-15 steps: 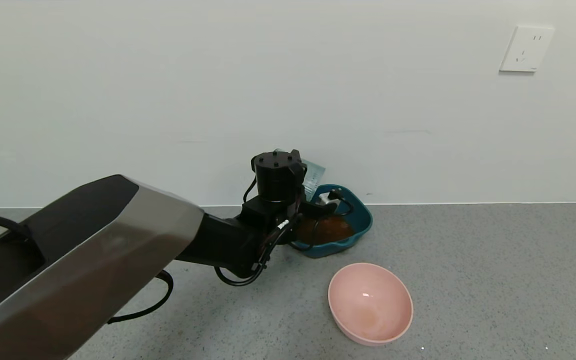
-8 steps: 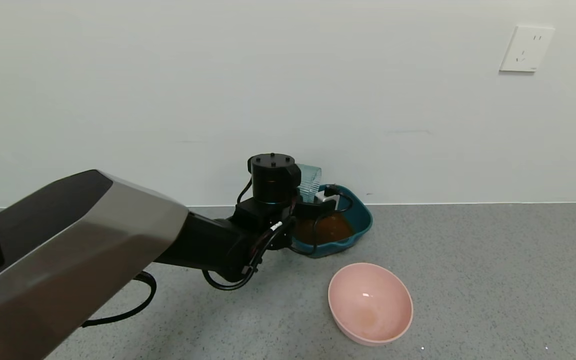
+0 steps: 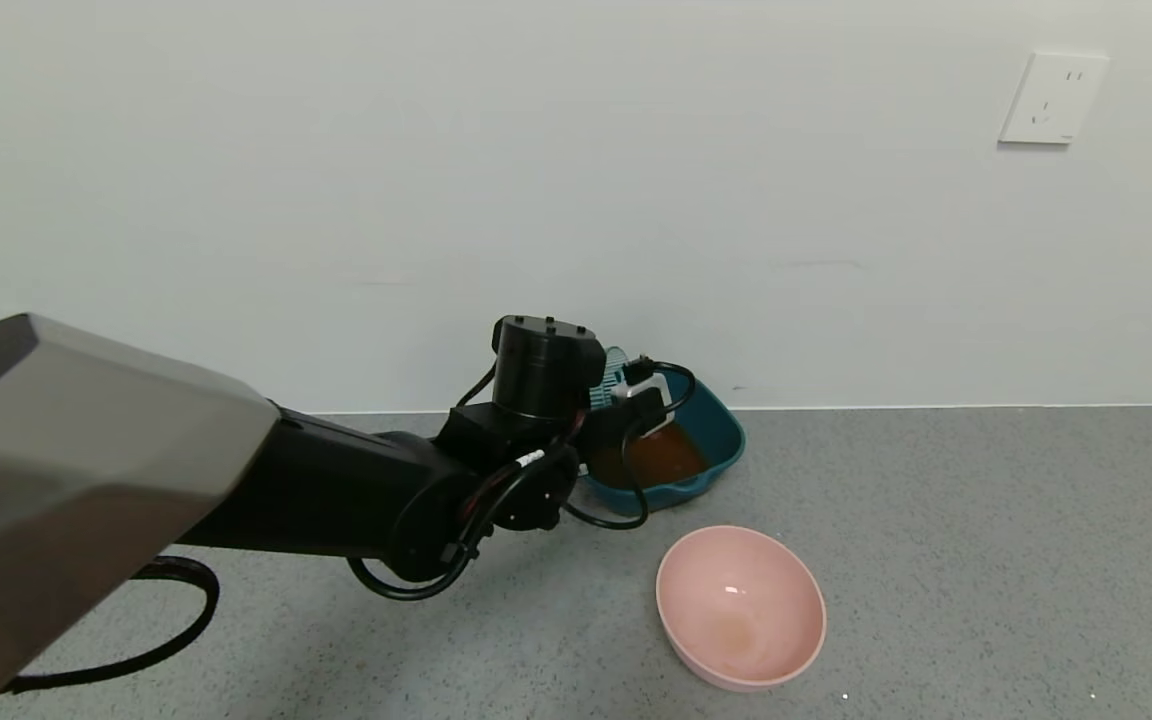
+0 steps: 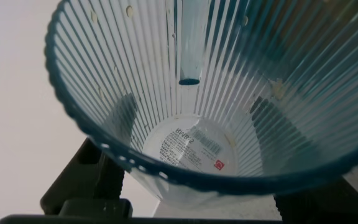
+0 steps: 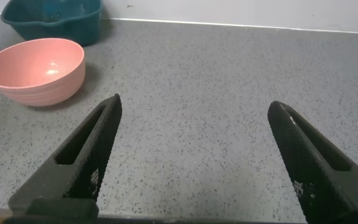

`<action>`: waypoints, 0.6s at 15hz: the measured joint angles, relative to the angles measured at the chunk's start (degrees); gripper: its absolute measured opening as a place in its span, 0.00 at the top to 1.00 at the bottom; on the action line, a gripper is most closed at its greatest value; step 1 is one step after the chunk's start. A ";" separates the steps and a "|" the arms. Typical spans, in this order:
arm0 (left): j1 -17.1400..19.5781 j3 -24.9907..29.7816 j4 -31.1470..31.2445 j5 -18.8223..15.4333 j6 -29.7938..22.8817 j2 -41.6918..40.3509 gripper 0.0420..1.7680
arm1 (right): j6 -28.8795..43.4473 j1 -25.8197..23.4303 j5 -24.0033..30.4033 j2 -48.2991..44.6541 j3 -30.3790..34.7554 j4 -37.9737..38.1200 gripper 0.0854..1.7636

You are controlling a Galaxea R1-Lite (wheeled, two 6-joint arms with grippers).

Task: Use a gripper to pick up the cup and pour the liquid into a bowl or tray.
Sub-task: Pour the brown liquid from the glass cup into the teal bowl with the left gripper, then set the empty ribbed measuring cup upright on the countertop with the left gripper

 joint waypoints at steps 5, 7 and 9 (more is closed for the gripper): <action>2.67 3.78 4.83 -5.00 -11.47 -5.77 0.27 | 0.02 0.00 -0.02 0.00 0.00 -0.04 0.03; 4.33 5.05 6.89 -8.19 -16.42 -8.33 0.27 | 0.00 0.00 -0.02 0.00 0.00 -0.04 0.03; 6.34 6.12 8.68 -11.91 -20.59 -11.01 0.27 | 0.02 0.00 -0.02 0.00 0.00 -0.04 0.03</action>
